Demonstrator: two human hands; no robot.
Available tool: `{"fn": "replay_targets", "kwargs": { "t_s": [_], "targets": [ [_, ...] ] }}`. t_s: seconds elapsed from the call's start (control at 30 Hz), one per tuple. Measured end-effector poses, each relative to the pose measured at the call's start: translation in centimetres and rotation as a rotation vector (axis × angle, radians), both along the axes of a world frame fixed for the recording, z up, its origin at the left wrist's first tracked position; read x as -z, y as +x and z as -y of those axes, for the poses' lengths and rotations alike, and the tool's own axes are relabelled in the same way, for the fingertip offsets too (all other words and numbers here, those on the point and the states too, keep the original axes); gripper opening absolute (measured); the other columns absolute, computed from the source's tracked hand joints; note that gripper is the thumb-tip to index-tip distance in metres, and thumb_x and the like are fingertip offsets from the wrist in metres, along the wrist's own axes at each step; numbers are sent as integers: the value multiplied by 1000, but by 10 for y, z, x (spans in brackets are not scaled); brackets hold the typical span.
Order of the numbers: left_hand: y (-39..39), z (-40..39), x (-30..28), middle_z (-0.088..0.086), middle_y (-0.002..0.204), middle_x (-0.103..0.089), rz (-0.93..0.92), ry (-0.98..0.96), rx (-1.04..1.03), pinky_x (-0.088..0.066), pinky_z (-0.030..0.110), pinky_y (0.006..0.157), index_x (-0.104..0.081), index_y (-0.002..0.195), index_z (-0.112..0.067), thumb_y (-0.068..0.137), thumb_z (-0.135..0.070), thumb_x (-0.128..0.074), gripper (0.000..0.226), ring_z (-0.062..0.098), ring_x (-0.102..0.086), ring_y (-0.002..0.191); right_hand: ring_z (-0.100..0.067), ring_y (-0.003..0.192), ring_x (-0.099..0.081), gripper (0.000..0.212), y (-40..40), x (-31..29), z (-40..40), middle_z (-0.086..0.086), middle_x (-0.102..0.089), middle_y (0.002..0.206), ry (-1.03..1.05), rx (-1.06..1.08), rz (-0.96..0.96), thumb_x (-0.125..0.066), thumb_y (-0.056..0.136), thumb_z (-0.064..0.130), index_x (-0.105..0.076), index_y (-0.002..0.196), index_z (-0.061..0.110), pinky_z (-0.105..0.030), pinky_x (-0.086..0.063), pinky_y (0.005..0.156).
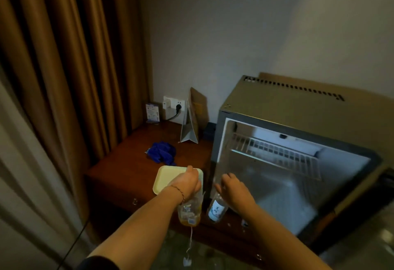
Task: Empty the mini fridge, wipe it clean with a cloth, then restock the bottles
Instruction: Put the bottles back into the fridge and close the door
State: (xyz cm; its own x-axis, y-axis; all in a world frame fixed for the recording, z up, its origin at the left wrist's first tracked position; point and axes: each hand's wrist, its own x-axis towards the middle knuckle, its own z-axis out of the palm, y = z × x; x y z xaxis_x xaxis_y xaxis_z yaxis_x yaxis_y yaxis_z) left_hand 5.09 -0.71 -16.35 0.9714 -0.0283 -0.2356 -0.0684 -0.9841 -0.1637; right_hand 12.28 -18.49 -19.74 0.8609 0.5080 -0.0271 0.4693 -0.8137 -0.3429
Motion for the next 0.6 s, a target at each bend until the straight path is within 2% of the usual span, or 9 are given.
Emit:
{"fn": "replay_targets", "kwargs": {
  "t_s": [0.03,0.13,0.23,0.3,0.37,0.4,0.6],
  "targets": [
    [1,14,-1,20,133,-46,-17,-86,-109,-32,51,107,-28,149,-9,101,-22,-44,52,42,-42,125,-29,88,-61,28,-3,-2,13,-7,-51,108,26,24,29,-53,98,43,-51,101,15,-44,-53,80],
    [10,49,1,17,127,-51,-14,-51,-82,-34,48,105,-36,143,-9,98,-23,-45,48,36,-46,117,-35,78,-58,25,-15,-11,50,-11,-46,102,105,54,77,-55,98,33,-46,92,11,-47,-51,69],
    [14,88,-3,20,125,-51,54,-350,-194,-36,44,102,-39,141,-7,101,-20,-42,42,35,-47,115,-37,70,-50,27,-20,-22,79,-13,-42,92,171,57,121,-58,95,23,-39,83,10,-46,-44,63],
    [18,111,-2,18,125,-51,93,-576,-272,-42,40,91,-50,126,-4,102,-22,-41,31,34,-53,109,-36,66,-46,26,-22,-25,93,-13,-41,87,186,89,121,-58,94,19,-41,80,6,-47,-42,62],
    [24,123,2,16,123,-50,185,-529,-156,-44,34,79,-53,116,-3,101,-25,-43,28,32,-57,104,-36,66,-47,23,-23,-25,106,-15,-43,87,182,121,108,-58,93,16,-44,80,3,-46,-43,62],
    [27,128,4,16,121,-49,173,-530,-147,-44,33,77,-53,113,-2,100,-24,-45,27,32,-58,102,-36,67,-48,22,-23,-25,112,-15,-44,88,185,135,96,-59,92,15,-45,80,3,-47,-44,63],
    [55,157,6,19,113,-49,144,-547,-73,-47,47,83,-53,108,-1,97,-25,-49,26,43,-58,93,-36,77,-53,17,-9,-24,145,-11,-45,96,229,308,88,-60,92,19,-53,94,3,-40,-44,67]
  ]
}}
